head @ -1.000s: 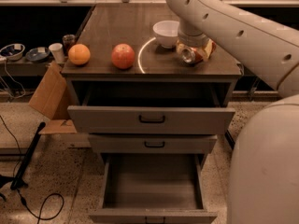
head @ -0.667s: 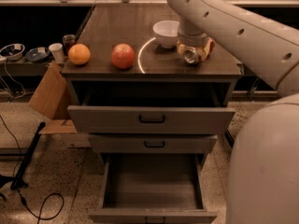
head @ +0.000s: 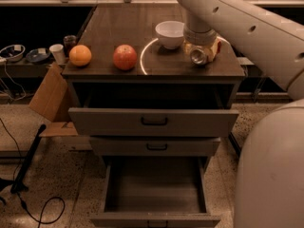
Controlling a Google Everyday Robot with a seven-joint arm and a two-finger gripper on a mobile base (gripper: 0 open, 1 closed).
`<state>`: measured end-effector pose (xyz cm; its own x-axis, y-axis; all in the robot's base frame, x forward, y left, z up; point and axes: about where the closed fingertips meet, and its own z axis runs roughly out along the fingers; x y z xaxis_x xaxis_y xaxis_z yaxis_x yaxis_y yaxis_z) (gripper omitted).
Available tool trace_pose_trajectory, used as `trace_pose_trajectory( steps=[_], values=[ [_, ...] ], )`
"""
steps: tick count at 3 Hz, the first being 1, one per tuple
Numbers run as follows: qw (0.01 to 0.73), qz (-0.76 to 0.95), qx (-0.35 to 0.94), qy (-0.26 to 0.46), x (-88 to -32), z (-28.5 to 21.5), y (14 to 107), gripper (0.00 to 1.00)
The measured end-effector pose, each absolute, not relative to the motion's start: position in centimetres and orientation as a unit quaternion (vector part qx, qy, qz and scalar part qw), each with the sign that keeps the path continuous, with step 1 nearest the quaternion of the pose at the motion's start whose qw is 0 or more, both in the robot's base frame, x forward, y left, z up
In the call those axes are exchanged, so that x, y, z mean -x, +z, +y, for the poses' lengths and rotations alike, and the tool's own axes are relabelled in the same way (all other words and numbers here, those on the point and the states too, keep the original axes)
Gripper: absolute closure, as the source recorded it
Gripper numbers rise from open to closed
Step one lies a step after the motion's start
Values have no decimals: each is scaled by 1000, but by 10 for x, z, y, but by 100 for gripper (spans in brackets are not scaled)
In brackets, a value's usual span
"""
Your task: Place coke can into bottom drawer
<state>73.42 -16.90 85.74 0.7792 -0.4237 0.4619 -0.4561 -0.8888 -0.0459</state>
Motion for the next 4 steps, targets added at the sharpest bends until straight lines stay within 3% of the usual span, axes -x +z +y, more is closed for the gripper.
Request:
trace_pose_trajectory(
  steps=[2, 4],
  values=[
    [19, -265, -929, 256, -685, -192, 893, 100],
    [20, -306, -926, 222, -612, -220, 898, 100]
  ],
)
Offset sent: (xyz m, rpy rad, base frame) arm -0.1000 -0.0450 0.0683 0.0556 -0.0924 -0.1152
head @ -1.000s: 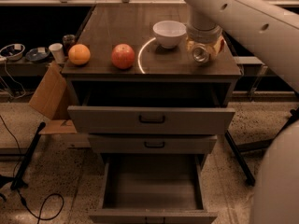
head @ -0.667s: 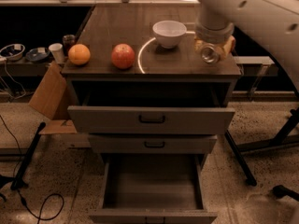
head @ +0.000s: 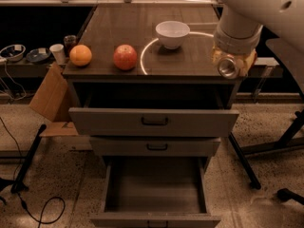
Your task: Place coke can into bottom drawer
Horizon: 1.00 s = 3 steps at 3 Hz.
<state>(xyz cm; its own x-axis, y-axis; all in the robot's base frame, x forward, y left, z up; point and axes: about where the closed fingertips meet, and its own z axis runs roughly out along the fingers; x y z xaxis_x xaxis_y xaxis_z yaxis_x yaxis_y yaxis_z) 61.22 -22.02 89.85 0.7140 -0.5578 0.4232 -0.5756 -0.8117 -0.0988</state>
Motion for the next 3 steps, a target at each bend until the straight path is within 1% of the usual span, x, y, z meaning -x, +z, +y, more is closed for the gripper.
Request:
trace_pose_trajectory(
  steps=[2, 3],
  values=[
    [40, -375, -916, 139, -562, -260, 846, 100],
    [46, -397, -912, 96, -549, -272, 814, 100]
  ],
)
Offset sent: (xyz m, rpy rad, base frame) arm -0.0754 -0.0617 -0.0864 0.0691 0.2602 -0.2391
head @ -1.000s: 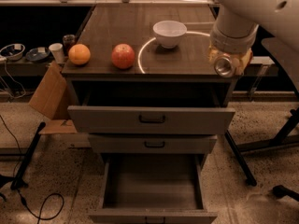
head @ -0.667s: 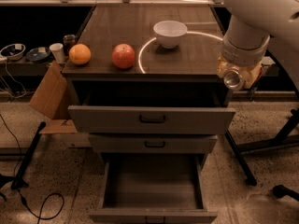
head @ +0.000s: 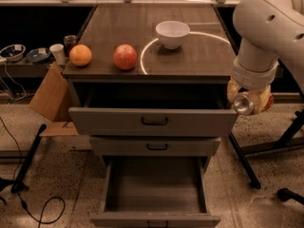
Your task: Place coke can into bottom drawer
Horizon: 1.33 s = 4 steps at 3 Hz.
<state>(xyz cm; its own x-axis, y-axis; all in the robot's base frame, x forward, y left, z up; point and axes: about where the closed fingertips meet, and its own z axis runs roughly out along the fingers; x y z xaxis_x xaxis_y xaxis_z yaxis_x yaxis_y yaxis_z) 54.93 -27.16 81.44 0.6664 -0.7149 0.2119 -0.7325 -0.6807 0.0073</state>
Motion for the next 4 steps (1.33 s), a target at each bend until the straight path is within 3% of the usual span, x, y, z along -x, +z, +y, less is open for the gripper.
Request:
trace_pose_trajectory(
  steps=[4],
  values=[
    [-60, -420, -904, -46, -521, -237, 650, 100]
  ],
)
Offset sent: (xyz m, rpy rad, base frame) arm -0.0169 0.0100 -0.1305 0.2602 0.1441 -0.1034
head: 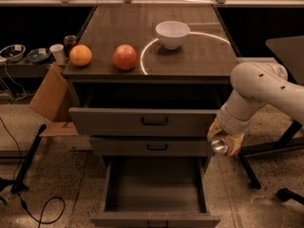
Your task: Place coke can into bottom drawer
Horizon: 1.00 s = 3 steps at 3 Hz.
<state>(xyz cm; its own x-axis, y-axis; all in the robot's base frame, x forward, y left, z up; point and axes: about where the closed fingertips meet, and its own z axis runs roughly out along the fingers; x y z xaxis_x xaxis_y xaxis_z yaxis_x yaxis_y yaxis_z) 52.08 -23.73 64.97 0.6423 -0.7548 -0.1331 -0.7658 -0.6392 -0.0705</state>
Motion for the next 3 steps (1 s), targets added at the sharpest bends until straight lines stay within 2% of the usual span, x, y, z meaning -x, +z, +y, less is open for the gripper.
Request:
trace_pose_trajectory(
  steps=[2, 3],
  values=[
    [76, 416, 904, 62, -514, -228, 628, 100],
    [105, 408, 902, 97, -509, -206, 590, 100]
  ],
)
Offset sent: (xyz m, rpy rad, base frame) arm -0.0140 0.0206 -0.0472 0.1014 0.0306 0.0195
